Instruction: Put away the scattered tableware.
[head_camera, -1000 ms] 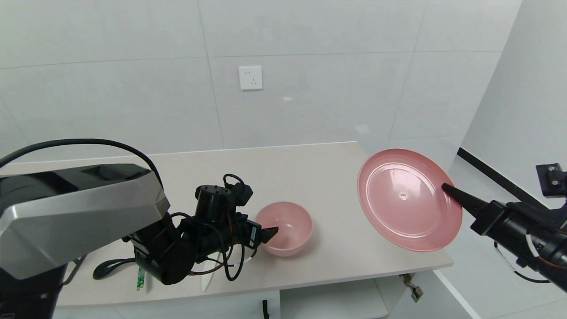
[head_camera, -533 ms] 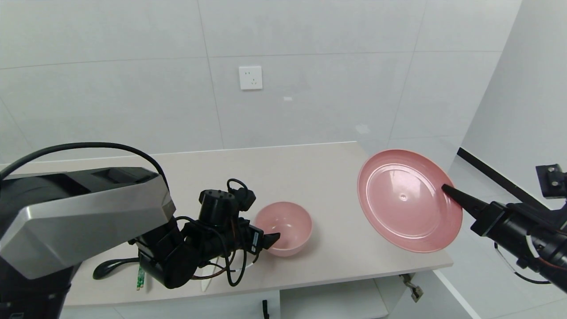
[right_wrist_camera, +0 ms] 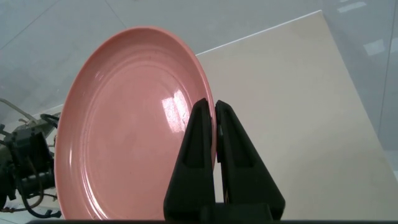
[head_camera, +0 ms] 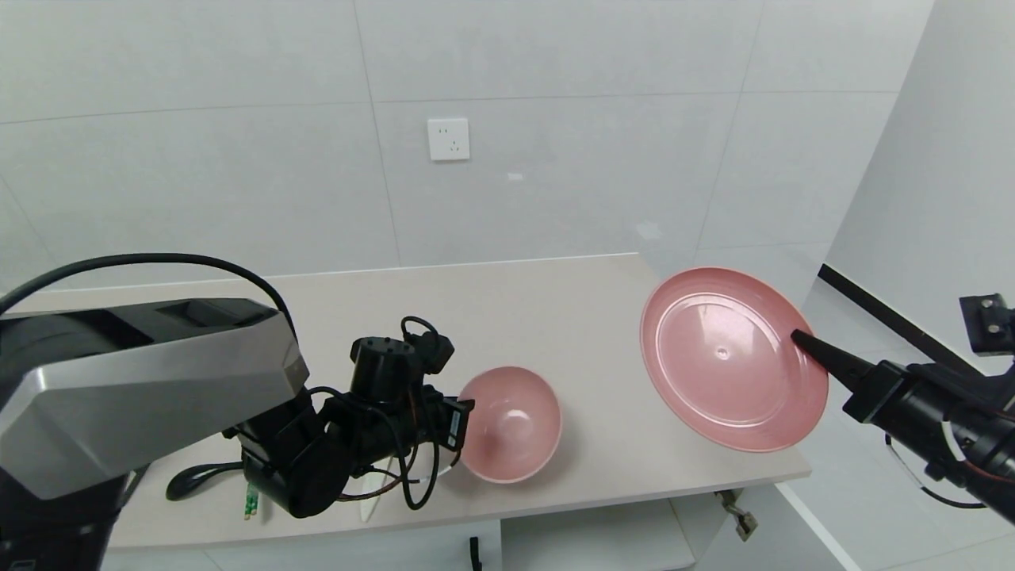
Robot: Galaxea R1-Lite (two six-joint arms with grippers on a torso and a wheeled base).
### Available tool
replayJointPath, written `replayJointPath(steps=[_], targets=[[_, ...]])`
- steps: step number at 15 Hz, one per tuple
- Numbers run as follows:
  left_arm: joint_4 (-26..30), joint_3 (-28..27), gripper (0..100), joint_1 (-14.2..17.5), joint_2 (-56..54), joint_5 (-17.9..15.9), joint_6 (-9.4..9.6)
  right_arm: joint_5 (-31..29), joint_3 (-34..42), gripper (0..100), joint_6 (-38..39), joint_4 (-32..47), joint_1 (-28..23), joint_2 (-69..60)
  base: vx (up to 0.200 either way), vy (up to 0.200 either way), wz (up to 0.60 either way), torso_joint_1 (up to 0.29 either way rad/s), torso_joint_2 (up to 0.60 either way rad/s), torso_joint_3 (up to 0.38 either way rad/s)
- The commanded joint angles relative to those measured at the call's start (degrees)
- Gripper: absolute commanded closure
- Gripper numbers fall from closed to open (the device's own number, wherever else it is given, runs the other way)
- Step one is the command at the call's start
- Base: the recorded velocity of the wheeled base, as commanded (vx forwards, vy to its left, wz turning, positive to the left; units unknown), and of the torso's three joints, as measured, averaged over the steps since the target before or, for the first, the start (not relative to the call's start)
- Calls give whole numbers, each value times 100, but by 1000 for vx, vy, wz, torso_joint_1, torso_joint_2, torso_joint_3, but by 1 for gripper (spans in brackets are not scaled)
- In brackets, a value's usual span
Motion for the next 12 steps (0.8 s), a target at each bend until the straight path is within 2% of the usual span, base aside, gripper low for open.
replayJointPath(steps=[1,4,10,12], targets=[[-35,255,100,100,-628,-13,-13,4,-10,100,3,-6,0,8,0,0,0,0,0,0],[-167,835,100,188,-1252,-136,-4,4,-1,100,-6,-6,8,0,0,0,0,0,0,0],[-1310,1635,100,566,-2123,-197,40,4,-28,100,-24,-6,17,-9,0,0,0,0,0,0],[-1424,1723,100,698,-2386,-215,40,4,-45,100,-41,-6,17,0,0,0,0,0,0,0]])
